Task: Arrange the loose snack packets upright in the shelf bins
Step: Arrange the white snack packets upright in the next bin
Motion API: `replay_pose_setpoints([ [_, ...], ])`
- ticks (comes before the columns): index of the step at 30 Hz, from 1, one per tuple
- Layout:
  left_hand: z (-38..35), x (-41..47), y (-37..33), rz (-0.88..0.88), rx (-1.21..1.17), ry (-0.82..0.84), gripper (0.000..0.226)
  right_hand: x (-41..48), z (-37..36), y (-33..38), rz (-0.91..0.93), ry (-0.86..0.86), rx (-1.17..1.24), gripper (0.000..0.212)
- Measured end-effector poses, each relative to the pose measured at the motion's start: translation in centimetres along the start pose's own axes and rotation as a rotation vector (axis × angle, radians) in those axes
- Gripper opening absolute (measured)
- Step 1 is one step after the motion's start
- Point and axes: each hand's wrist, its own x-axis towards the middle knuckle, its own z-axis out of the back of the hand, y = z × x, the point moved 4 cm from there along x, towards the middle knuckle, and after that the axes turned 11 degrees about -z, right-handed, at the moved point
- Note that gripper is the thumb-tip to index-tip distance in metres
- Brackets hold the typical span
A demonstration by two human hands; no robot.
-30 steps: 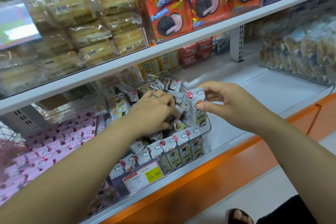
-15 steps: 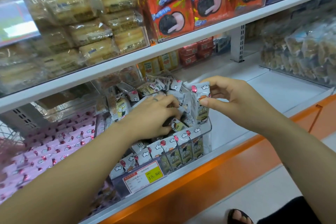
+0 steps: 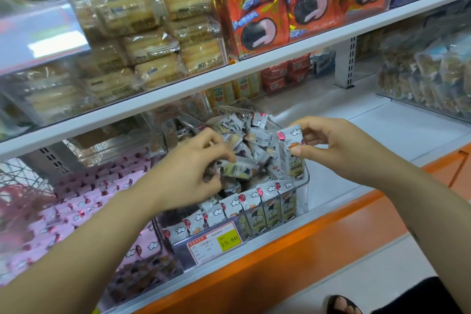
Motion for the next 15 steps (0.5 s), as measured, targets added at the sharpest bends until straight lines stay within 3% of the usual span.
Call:
replay_pose_setpoints([
  [4,-0.3,0.5,-1.1,0.015,0.194,0.069,0.048,0.0,-0.2,0.1,0.000,-0.017,0.012,0.025],
  [9,-1.1,3.6,-4.1,-0.051,0.265,0.130,0.031,0.1,0.0,0.0,0.009,-0.029,0.028,0.029],
  [15,-4.1,6.1,-5.0,0.035,-0.029,0.200,0.035,0.0,0.3,-0.1,0.020,-0.057,0.023,0.024],
])
